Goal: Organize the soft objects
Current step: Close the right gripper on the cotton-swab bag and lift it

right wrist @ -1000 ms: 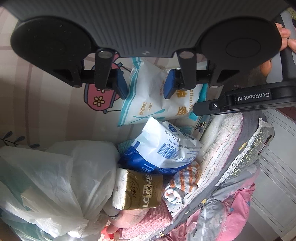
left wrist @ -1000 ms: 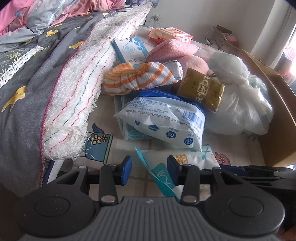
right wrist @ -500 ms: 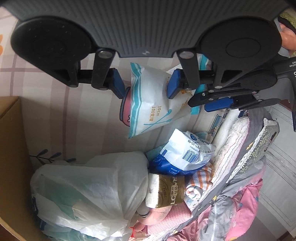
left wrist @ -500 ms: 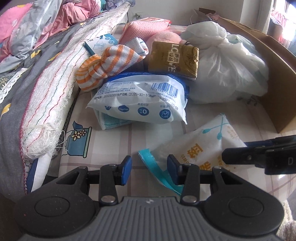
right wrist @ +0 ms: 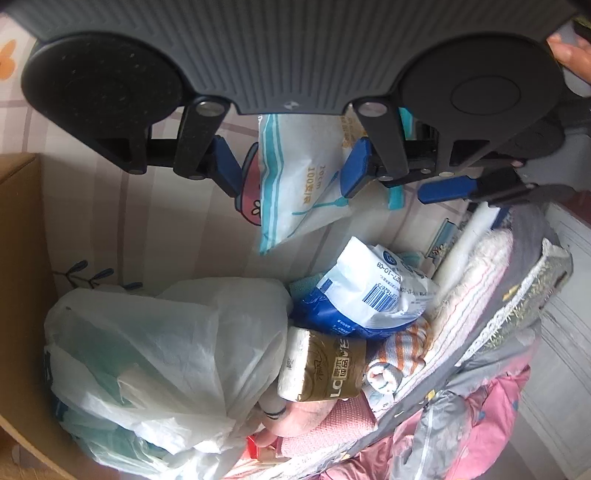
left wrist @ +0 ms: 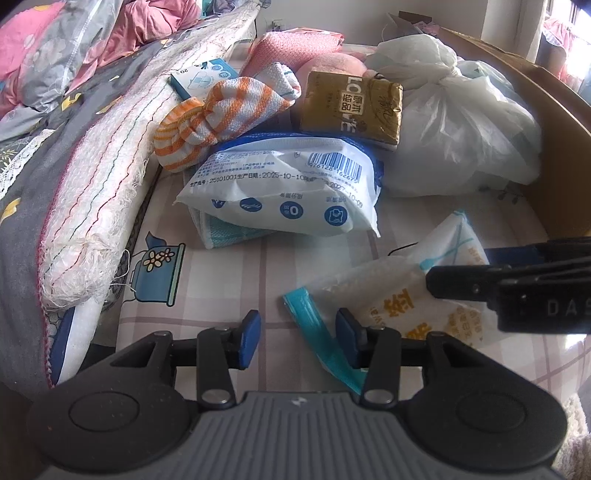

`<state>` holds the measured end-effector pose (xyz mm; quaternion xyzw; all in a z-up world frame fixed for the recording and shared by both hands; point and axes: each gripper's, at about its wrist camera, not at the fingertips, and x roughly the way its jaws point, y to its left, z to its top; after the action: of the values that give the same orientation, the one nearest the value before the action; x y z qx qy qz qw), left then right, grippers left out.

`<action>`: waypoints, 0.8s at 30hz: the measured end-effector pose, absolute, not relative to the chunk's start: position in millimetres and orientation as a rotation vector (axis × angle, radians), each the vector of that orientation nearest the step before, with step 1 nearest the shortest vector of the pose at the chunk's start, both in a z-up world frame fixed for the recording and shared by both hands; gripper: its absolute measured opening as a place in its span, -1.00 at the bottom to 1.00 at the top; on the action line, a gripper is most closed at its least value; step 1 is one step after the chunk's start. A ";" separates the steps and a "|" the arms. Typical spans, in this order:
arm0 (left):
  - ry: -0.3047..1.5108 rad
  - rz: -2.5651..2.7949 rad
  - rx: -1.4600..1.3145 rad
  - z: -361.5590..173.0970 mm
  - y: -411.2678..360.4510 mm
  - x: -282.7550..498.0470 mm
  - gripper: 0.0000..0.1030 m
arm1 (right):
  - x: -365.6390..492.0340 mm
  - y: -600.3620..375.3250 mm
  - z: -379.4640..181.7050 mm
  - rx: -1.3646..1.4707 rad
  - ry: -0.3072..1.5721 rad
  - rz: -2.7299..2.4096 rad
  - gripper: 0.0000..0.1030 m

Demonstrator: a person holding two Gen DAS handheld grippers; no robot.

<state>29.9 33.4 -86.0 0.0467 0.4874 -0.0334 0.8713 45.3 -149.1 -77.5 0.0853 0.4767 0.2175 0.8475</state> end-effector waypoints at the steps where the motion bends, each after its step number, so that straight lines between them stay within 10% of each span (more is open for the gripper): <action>1: 1.017 -0.069 0.098 -86.0 33.2 29.8 -0.10 | 43.9 -145.6 -76.9 0.143 0.995 0.453 0.17; 24: 0.996 -0.030 -0.066 -71.1 67.0 29.1 -0.02 | -0.7 -122.2 -19.8 -0.277 0.834 0.802 0.43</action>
<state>29.1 67.0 -71.1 -0.0317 0.4776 -0.0144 0.8779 -0.7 -122.2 -19.8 -0.1303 0.3930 0.3776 0.8282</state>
